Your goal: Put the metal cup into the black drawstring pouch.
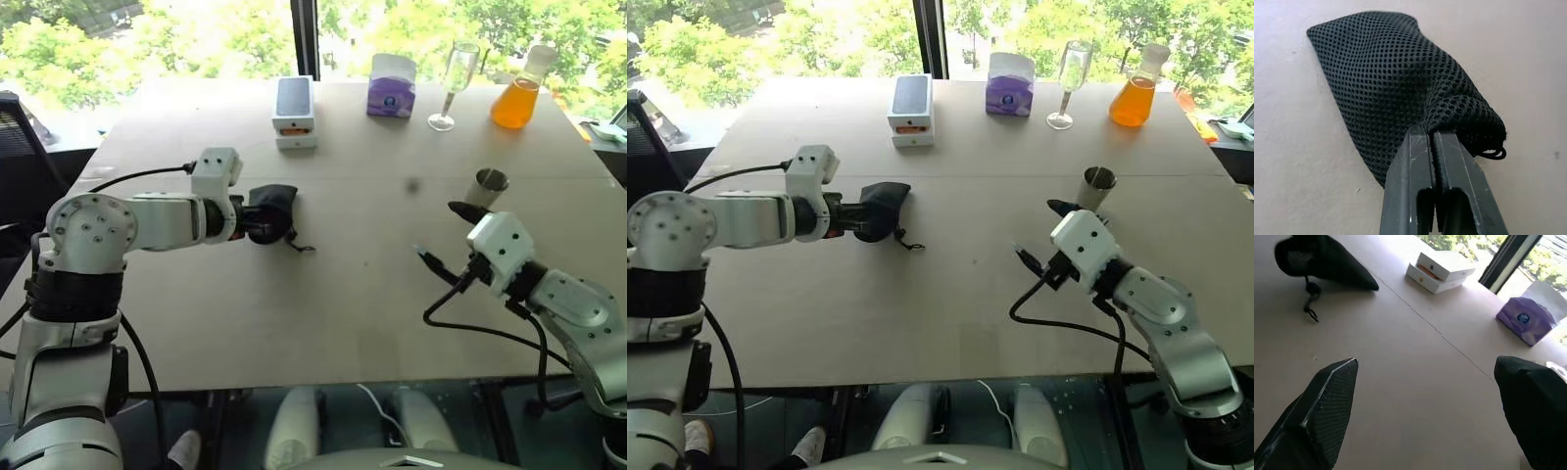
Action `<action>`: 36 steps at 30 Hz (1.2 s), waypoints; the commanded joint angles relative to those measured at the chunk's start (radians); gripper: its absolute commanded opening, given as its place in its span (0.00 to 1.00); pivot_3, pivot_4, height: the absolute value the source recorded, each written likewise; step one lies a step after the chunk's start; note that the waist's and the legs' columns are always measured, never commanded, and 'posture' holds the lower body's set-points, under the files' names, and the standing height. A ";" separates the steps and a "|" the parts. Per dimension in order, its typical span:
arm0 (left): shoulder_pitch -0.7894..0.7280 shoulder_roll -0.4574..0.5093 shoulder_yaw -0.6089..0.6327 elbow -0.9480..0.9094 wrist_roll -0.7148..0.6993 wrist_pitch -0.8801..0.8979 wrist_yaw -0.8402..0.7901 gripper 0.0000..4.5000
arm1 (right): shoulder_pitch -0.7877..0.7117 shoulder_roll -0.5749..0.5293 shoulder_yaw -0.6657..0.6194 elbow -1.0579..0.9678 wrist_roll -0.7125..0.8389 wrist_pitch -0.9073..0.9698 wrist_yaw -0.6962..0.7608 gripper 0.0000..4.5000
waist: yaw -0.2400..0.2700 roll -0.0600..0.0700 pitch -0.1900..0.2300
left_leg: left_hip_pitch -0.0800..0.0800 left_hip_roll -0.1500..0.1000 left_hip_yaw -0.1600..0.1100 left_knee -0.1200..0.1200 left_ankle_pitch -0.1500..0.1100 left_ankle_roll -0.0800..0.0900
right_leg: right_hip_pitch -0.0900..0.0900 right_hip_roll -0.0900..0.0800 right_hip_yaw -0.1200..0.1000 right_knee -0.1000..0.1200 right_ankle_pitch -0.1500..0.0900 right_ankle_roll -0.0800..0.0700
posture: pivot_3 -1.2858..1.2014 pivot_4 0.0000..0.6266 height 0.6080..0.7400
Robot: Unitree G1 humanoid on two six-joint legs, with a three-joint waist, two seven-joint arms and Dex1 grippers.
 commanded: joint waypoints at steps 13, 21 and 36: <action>-0.157 0.200 -0.795 -0.106 1.221 -0.487 -0.765 0.71 | 0.041 0.056 0.040 -0.010 -0.033 -0.055 0.024 1.00 | 0.003 0.000 0.001 | -0.008 0.001 0.006 -0.003 0.000 -0.001 | -0.004 0.002 0.000 -0.010 0.000 0.000 | 0.52 0.24 1.00; -0.077 0.202 -0.758 -0.064 1.517 -0.727 -0.921 0.71 | 0.076 0.091 0.039 -0.050 -0.044 -0.038 -0.006 1.00 | 0.004 0.000 0.001 | -0.017 0.001 0.006 0.000 0.000 0.000 | -0.012 0.002 0.000 -0.008 0.000 0.001 | 0.52 0.24 1.00; -0.188 -0.153 -0.241 0.137 1.097 -0.118 -1.255 0.01 | 0.012 0.030 -0.028 -0.045 -0.052 0.047 0.012 1.00 | 0.003 -0.001 0.002 | -0.019 0.001 0.002 0.006 -0.002 0.004 | -0.012 0.002 -0.004 -0.004 0.000 0.002 | 0.52 0.24 1.00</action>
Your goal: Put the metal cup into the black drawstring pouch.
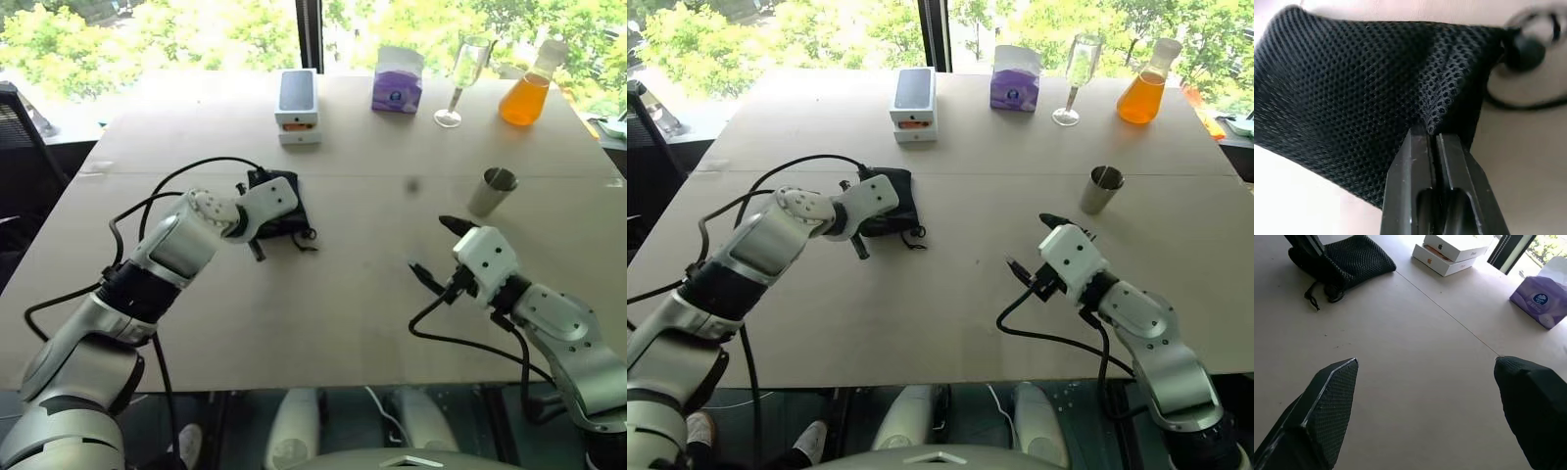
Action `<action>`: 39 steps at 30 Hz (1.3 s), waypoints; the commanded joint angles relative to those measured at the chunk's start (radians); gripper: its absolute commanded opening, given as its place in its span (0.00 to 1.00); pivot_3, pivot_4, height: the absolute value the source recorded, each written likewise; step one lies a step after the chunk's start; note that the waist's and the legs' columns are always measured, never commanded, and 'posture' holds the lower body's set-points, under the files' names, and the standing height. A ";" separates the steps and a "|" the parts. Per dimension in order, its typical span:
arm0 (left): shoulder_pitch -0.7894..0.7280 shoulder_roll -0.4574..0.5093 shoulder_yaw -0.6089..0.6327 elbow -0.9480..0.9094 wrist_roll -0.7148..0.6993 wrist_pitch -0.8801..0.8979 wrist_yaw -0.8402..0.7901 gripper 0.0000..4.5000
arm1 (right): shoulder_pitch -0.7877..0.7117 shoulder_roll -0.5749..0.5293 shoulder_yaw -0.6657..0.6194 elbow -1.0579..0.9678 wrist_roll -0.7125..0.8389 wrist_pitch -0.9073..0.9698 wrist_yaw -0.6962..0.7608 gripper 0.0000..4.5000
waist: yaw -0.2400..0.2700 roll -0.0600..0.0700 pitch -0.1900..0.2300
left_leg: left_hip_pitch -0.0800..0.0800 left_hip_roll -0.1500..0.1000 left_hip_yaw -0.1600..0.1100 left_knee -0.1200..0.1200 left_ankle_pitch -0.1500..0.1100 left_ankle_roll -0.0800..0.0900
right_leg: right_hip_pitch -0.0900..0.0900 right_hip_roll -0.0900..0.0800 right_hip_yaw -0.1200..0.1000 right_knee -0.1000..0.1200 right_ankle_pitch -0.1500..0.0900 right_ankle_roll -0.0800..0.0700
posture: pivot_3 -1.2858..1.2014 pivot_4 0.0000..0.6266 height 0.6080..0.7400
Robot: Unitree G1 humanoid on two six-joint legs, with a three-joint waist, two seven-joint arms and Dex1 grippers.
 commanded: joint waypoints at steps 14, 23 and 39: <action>-0.212 -0.319 0.332 0.364 -0.180 0.367 0.115 0.01 | -0.632 -0.266 0.034 0.549 0.001 0.316 0.249 1.00 | -0.028 0.003 0.003 | 0.001 0.000 -0.006 0.007 0.000 0.000 | -0.001 0.001 0.003 0.010 0.000 0.000 | 0.52 0.24 1.00; -0.166 -0.397 0.431 0.327 -0.209 0.381 0.209 0.01 | -0.823 -0.257 0.147 0.824 -0.059 0.329 0.347 1.00 | -0.026 0.003 0.004 | -0.003 -0.001 -0.007 0.007 0.000 0.000 | -0.004 -0.001 0.002 0.010 0.000 0.000 | 0.52 0.24 1.00; -0.066 -0.431 0.531 0.127 -0.256 0.482 0.332 0.00 | -0.942 -0.175 0.247 1.178 -0.203 0.131 0.433 0.02 | -0.031 0.004 0.004 | 0.001 -0.001 -0.006 0.007 0.002 -0.004 | -0.001 -0.001 0.003 0.011 0.000 0.000 | 0.52 0.24 1.00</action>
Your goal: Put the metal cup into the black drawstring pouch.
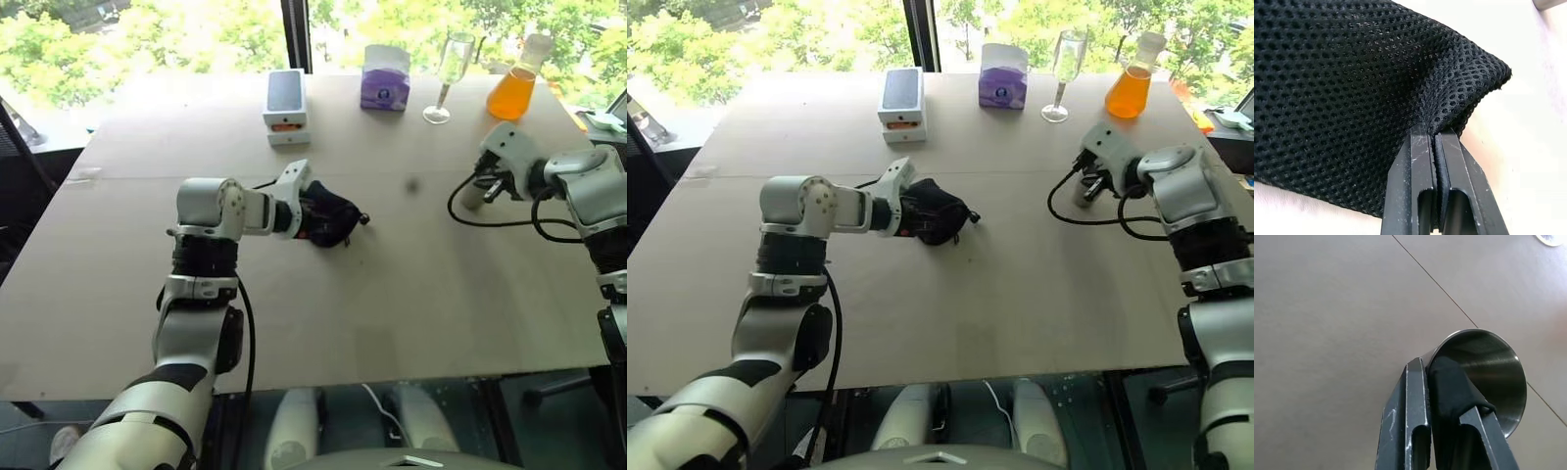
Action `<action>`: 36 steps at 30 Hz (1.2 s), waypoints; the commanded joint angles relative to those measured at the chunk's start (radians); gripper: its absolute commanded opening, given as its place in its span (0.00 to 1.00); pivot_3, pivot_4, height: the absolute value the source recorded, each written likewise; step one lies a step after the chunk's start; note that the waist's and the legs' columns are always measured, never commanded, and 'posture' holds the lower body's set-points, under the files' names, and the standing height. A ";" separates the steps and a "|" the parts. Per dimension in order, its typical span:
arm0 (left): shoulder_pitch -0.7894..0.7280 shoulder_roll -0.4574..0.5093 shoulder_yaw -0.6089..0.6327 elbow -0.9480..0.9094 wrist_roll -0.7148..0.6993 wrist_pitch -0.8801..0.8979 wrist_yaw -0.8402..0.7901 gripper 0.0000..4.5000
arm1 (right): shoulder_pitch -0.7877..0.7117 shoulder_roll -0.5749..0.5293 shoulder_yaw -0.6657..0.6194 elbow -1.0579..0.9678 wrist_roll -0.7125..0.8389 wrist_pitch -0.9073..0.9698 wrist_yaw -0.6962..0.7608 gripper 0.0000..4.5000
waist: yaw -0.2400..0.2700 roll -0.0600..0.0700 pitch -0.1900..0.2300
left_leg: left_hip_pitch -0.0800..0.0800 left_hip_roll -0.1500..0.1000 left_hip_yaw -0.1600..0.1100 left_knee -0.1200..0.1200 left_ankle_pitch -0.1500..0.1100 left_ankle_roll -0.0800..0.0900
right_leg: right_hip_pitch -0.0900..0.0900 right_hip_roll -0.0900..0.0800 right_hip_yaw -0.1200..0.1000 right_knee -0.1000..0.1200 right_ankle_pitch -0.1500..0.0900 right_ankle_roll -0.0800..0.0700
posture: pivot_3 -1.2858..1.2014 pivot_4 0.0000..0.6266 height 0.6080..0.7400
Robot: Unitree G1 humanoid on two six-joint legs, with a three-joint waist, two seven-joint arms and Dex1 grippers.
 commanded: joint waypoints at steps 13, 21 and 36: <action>0.033 -0.037 0.069 -0.116 -0.032 0.037 0.074 0.00 | -0.035 0.009 0.035 0.177 -0.126 -0.236 0.106 0.49 | 0.000 0.001 0.001 | 0.001 0.000 0.000 0.001 0.000 0.000 | 0.001 0.000 0.001 0.000 0.001 0.001 | 0.52 0.24 1.00; 0.037 -0.043 0.078 -0.127 -0.043 0.038 0.094 0.00 | -0.085 0.036 0.019 0.289 -0.155 -0.276 0.081 0.41 | 0.000 0.002 0.002 | 0.000 0.000 0.001 -0.001 0.000 -0.001 | 0.000 -0.001 0.001 -0.001 0.001 0.001 | 0.52 0.24 1.00; 0.049 -0.040 0.078 -0.134 -0.055 0.030 0.108 0.00 | -0.103 0.022 -0.021 0.224 -0.131 -0.212 0.141 0.01 | 0.000 0.004 0.003 | 0.000 0.000 0.001 -0.001 0.000 -0.001 | 0.000 -0.001 0.001 -0.001 0.001 0.001 | 0.52 0.24 1.00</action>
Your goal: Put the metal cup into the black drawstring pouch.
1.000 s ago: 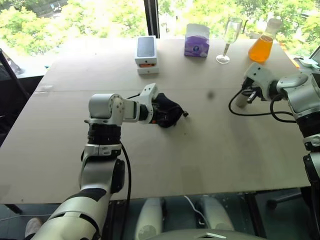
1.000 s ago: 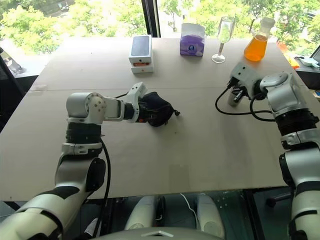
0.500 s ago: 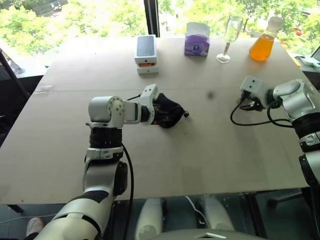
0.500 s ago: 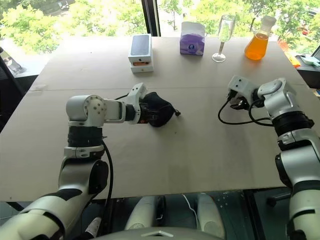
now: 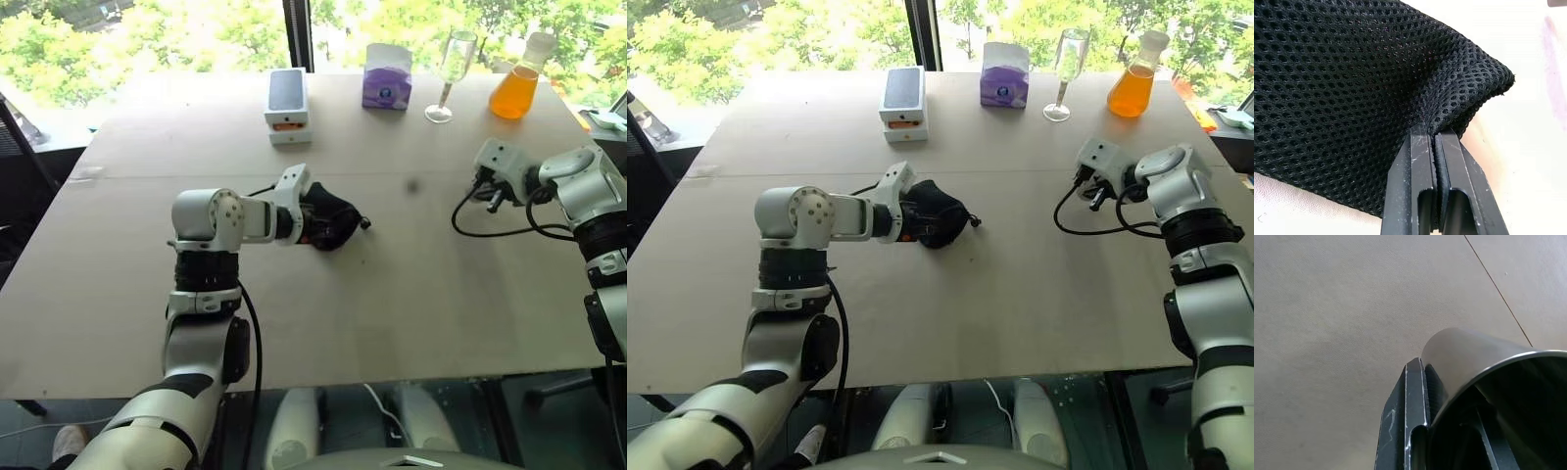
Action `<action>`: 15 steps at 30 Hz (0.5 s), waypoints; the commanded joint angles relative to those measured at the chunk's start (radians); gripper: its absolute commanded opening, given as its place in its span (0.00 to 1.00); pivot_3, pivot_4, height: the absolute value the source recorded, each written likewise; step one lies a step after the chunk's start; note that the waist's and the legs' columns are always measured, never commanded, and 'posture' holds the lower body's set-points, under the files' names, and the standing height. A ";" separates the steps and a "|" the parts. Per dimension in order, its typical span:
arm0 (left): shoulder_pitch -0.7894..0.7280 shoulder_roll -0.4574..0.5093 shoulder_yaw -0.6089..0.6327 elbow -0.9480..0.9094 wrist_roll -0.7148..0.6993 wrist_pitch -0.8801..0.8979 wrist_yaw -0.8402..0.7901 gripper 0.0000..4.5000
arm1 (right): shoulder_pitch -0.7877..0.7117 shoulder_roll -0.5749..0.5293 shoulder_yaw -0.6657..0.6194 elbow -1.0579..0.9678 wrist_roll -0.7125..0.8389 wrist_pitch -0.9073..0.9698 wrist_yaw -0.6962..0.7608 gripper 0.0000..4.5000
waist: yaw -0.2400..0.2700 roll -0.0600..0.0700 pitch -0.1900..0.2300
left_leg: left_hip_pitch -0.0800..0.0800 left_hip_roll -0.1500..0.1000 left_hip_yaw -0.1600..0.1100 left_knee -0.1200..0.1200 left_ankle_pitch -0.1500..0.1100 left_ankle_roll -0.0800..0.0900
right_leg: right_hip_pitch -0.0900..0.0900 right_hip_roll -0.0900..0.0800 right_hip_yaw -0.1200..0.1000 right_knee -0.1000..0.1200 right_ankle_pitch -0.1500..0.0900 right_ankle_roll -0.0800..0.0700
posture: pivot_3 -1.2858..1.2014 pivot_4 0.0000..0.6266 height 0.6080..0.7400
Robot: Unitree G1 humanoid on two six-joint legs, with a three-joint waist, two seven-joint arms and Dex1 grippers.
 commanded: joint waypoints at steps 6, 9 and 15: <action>0.005 -0.001 0.019 -0.046 -0.016 -0.007 0.008 0.00 | 0.025 -0.031 -0.070 -0.188 0.044 0.100 0.026 0.01 | 0.000 0.002 0.002 | 0.000 0.000 0.000 0.000 0.000 0.000 | 0.000 0.000 0.000 0.000 0.000 0.000 | 0.52 0.24 1.00; -0.003 -0.013 0.035 -0.055 -0.012 -0.009 0.024 0.00 | 0.087 -0.031 -0.122 -0.341 0.121 0.194 0.058 0.01 | 0.004 0.002 0.002 | 0.000 0.000 -0.001 0.000 0.000 0.000 | 0.000 0.000 -0.001 0.000 0.000 0.000 | 0.52 0.24 1.00; -0.008 -0.030 0.073 -0.074 -0.019 0.010 0.049 0.00 | 0.272 0.015 -0.263 -0.725 0.253 0.461 -0.050 0.01 | 0.005 0.002 0.002 | -0.001 0.000 -0.001 0.000 0.000 0.000 | 0.000 -0.001 -0.001 0.000 0.000 0.000 | 0.52 0.24 1.00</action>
